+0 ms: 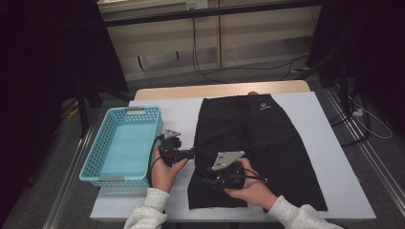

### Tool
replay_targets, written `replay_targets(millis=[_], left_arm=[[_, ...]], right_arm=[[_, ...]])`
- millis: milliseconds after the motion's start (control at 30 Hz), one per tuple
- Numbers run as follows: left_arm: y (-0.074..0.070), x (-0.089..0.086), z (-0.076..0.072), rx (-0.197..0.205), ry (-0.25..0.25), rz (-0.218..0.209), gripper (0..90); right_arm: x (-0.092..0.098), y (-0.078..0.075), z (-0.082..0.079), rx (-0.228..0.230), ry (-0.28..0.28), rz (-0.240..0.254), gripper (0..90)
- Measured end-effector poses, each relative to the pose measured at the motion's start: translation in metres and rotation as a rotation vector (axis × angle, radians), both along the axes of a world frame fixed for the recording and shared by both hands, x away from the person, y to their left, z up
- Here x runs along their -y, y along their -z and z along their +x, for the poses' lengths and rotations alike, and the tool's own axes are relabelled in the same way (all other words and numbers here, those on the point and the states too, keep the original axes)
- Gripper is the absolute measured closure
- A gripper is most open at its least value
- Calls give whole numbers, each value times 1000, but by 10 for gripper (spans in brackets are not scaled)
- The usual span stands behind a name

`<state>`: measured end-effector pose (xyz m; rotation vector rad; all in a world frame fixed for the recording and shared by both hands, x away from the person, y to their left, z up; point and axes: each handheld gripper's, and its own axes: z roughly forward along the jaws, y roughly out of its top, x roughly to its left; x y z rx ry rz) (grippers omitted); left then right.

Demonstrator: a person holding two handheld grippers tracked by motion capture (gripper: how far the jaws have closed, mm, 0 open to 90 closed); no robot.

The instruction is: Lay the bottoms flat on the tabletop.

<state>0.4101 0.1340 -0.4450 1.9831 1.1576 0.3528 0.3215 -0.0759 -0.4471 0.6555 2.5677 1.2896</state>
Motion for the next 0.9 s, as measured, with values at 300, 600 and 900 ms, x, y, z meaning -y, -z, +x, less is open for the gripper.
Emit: replay_targets(millis=[300,600,900], left_arm=[[-1,-3,-3,-11,9,-25,494],[-1,-8,-4,-37,-17,-67,532],[8,-1,1,-41,-2,-44,518]], right_arm=[[-17,17,-3,-10,-63,-70,739],[-22,17,-3,-28,-106,-43,894],[-27,15,-9,-25,-130,-45,753]])
